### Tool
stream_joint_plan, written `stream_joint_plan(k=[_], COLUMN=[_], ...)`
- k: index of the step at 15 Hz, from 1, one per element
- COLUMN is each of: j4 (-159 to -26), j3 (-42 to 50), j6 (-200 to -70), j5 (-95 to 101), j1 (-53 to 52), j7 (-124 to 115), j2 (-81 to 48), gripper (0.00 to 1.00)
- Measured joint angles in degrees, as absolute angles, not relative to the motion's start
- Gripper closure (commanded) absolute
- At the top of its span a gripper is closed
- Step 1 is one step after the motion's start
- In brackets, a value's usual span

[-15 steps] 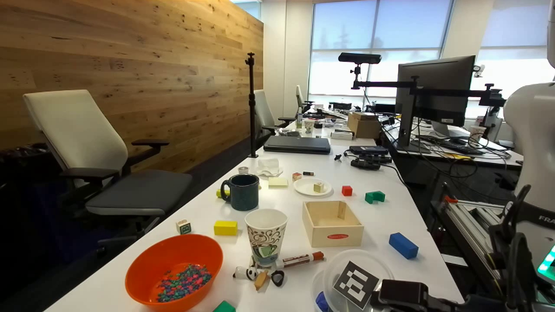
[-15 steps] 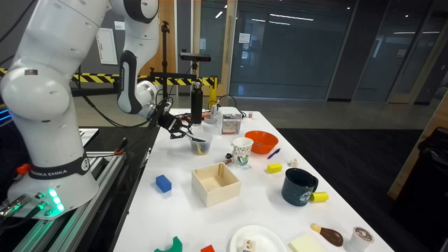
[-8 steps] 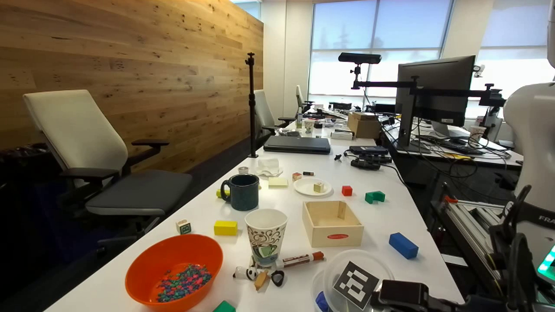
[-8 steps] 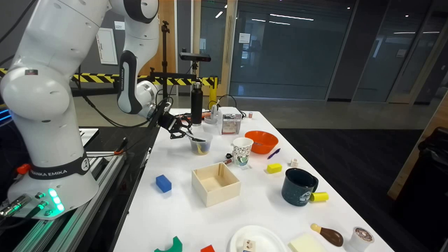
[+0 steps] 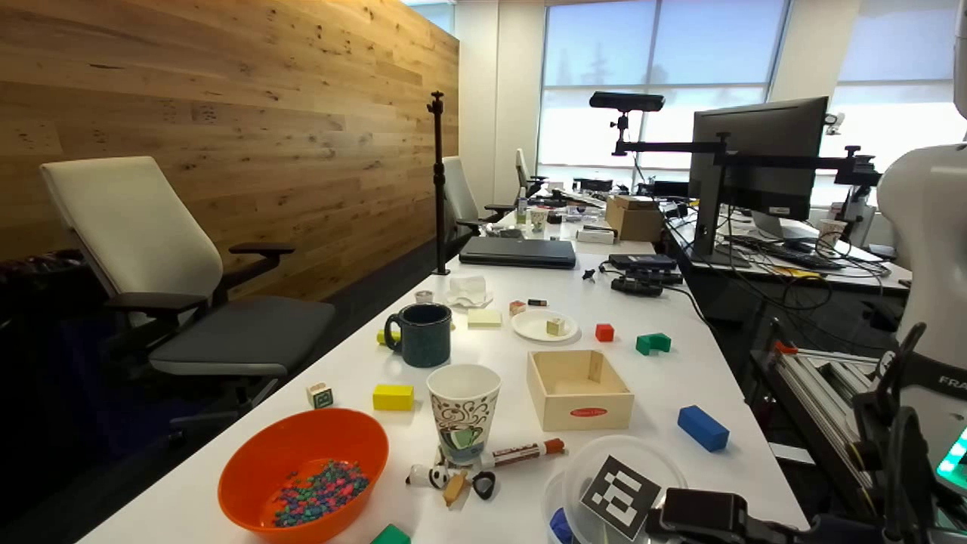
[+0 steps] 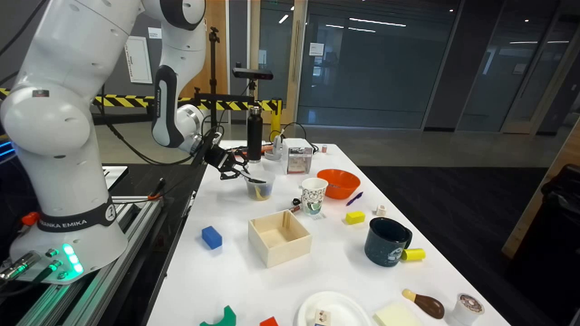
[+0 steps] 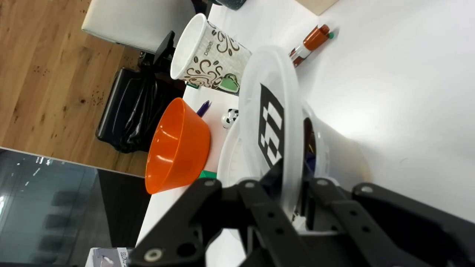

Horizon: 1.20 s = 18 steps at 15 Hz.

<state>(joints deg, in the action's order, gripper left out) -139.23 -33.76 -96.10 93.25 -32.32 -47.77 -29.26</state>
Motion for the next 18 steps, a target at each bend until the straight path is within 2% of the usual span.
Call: stream_joint_plan(k=[1,2,4,11,13,18], j4=[-139.2,-139.2,-139.2,-139.2,-139.1,-138.4], j3=[-33.8,-33.8,-33.7,-32.1,-31.2,-29.6], j6=[-96.1,-96.1,-96.0,-96.1,-96.1,-96.2], j5=[93.3,93.3,93.3,93.5,93.8,94.0], j1=[-32.3,-32.3,-32.3,-32.0,-31.6,-31.6], j7=[-47.8,-47.8,-47.7,-46.0,-44.5,-38.2], j2=[-29.3,-29.3,-29.1,-29.0,-29.0,-29.2], gripper=[0.69,0.68,0.56,0.06,0.00,0.00])
